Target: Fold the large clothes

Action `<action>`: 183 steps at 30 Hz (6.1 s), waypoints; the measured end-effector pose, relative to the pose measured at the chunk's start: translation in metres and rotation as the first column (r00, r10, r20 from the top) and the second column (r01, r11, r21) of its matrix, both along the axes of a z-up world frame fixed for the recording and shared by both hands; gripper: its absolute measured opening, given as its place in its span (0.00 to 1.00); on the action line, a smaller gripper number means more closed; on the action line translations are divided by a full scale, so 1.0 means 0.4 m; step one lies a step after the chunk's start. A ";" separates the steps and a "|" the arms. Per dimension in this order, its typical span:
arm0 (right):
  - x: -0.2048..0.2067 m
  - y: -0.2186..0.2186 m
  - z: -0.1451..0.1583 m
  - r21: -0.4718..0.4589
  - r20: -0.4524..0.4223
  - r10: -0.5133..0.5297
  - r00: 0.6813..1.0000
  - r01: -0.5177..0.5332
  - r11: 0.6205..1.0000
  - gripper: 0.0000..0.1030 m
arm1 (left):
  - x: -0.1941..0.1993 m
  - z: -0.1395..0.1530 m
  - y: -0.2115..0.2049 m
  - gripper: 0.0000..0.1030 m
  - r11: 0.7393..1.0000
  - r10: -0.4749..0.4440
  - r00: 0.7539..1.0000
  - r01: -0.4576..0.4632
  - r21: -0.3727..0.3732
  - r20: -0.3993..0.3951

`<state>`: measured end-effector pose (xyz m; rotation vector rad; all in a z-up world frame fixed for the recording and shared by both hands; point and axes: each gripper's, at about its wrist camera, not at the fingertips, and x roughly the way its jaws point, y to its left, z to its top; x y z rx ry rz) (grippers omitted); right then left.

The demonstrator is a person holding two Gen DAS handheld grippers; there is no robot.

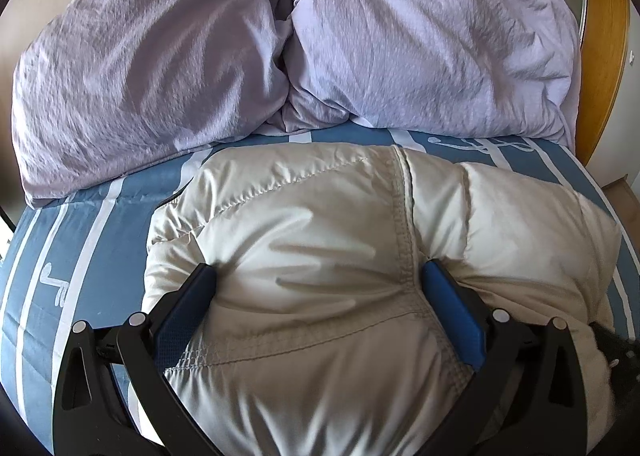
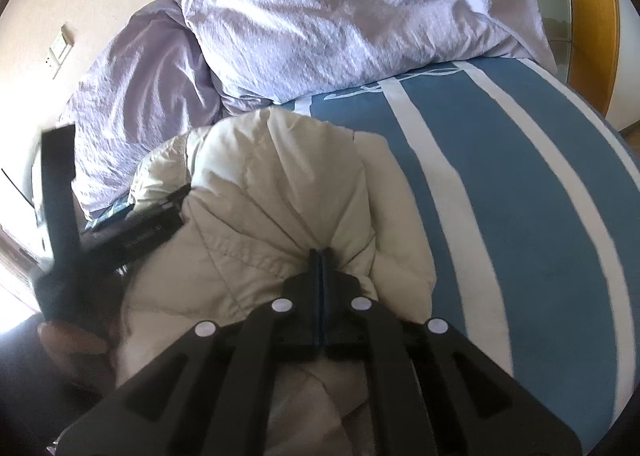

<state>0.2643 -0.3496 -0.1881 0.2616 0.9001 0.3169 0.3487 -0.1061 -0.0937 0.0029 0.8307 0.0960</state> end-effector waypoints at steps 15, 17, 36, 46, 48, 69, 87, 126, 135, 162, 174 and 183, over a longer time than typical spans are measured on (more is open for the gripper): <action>0.108 0.088 0.155 -0.097 0.162 -0.017 0.987 0.033 0.995 0.46 | -0.004 0.002 -0.001 0.99 1.000 0.002 1.000 -0.002 0.003 0.004; 0.121 0.107 0.153 -0.126 0.185 -0.018 0.983 0.042 0.991 0.46 | -0.004 0.002 -0.001 0.99 1.000 0.001 1.000 -0.001 0.002 0.004; 0.169 0.108 -0.026 -0.150 0.123 -0.034 0.992 0.052 0.987 0.38 | -0.011 0.009 -0.015 0.99 1.000 -0.002 1.000 0.001 0.016 0.020; 0.179 0.104 -0.042 -0.119 0.109 -0.034 0.993 0.047 0.992 0.39 | -0.006 0.007 -0.021 0.99 0.999 0.004 1.000 -0.005 0.039 0.015; 0.180 0.103 -0.042 -0.118 0.109 -0.032 0.994 0.045 0.992 0.39 | -0.007 0.007 -0.021 0.99 0.999 0.004 1.000 -0.005 0.042 0.016; 0.148 -0.035 0.062 0.042 -0.013 0.033 0.999 -0.032 0.999 0.86 | -0.087 0.129 0.110 0.98 0.995 0.003 1.000 -0.004 -0.098 -0.013; 0.177 -0.096 -0.144 0.463 -0.396 0.233 0.888 -0.026 0.886 0.98 | -0.110 0.031 0.298 0.99 0.884 -0.031 0.979 -0.066 -0.462 -0.199; 0.414 0.302 -0.074 0.548 -0.239 0.408 0.881 -0.225 0.806 0.44 | 0.031 0.035 0.622 0.69 0.715 0.129 0.974 -0.223 -0.663 -0.188; 0.394 0.315 -0.085 0.518 -0.251 0.332 0.909 -0.164 0.839 0.44 | 0.072 0.011 0.611 0.70 0.782 0.138 0.964 -0.248 -0.572 -0.229; 0.379 0.347 -0.047 0.416 -0.293 0.248 0.923 -0.110 0.902 0.47 | 0.113 -0.010 0.537 0.76 0.818 0.183 0.955 -0.279 -0.503 -0.232; 0.385 0.346 -0.058 0.421 -0.306 0.247 0.919 -0.102 0.901 0.48 | 0.122 -0.010 0.531 0.78 0.827 0.190 0.949 -0.293 -0.480 -0.252; 0.388 0.348 -0.061 0.425 -0.309 0.246 0.919 -0.098 0.900 0.48 | 0.139 -0.003 0.508 0.78 0.838 0.193 0.946 -0.298 -0.458 -0.262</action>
